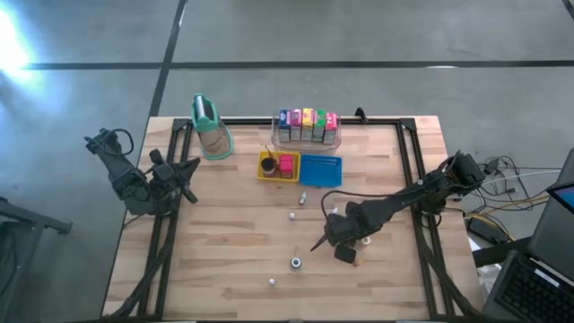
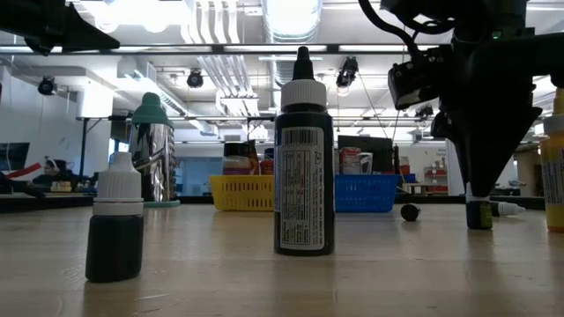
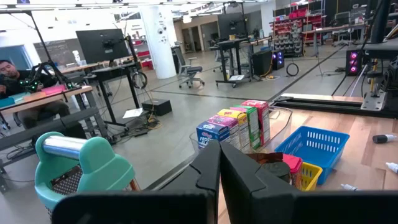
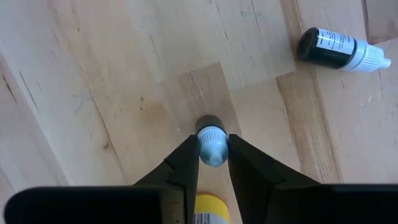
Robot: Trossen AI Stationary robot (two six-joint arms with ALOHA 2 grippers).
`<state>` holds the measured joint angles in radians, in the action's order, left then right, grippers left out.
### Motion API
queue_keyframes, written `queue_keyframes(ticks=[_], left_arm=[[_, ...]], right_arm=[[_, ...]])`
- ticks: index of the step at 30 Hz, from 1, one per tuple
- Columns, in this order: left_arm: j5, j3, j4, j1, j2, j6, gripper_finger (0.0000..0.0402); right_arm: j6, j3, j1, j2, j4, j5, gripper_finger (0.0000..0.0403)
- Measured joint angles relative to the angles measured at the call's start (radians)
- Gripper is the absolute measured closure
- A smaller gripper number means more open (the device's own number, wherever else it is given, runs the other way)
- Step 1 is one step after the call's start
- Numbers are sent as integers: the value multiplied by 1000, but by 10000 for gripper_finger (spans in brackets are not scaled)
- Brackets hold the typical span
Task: Pick & Place Kitchen Items
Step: Put the small black food coloring bottle into the blue bin
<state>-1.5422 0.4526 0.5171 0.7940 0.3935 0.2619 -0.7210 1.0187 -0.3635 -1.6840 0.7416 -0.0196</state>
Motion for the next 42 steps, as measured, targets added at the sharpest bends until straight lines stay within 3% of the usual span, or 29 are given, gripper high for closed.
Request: queue_keyframes(ticks=[13, 22, 30, 42], left_arm=[[0, 0, 0, 0, 0, 0, 387], [0, 0, 0, 0, 0, 0, 387], [0, 0, 0, 0, 1, 0, 387], [0, 0, 0, 0, 2, 0, 387]], right_arm=[[47, 7, 18, 33, 14, 21, 345], [142, 69, 70, 81, 43, 23, 322], [285, 166, 198, 105, 178, 19, 344], [463, 290, 455, 105, 298, 19, 325]])
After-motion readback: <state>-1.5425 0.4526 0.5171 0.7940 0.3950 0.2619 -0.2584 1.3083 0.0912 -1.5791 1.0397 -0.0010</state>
